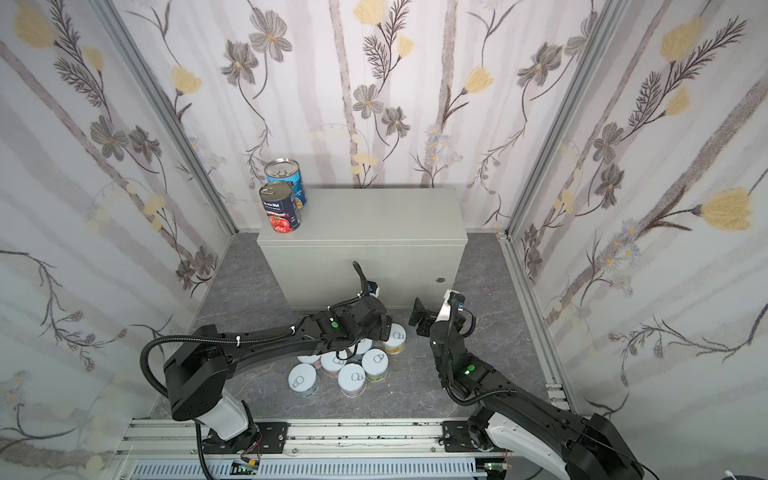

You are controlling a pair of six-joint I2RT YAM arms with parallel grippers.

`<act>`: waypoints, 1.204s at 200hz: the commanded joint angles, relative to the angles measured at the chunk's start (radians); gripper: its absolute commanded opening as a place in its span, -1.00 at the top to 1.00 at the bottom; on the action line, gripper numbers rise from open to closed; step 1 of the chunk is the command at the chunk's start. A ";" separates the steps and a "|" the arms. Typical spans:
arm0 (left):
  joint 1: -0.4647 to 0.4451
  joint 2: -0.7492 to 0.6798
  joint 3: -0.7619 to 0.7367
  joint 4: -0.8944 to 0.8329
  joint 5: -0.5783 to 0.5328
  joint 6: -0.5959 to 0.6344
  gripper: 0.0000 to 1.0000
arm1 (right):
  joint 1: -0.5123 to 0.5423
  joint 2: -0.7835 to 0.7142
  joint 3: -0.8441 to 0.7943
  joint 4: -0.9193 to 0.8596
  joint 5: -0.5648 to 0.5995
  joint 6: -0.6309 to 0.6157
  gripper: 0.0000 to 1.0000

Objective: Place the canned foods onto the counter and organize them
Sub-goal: 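Move the left gripper down over a white-lidded can while the right approaches, then close the left gripper around the white-lidded can's top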

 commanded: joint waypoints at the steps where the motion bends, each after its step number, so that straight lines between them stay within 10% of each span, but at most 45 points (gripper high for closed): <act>1: 0.002 0.029 0.015 -0.021 0.061 -0.023 -1.00 | -0.002 0.002 0.004 0.003 0.007 0.018 -0.99; 241: 0.045 0.062 -0.082 0.113 -0.201 -0.199 -1.00 | -0.002 -0.003 0.057 -0.001 -0.126 -0.147 -0.99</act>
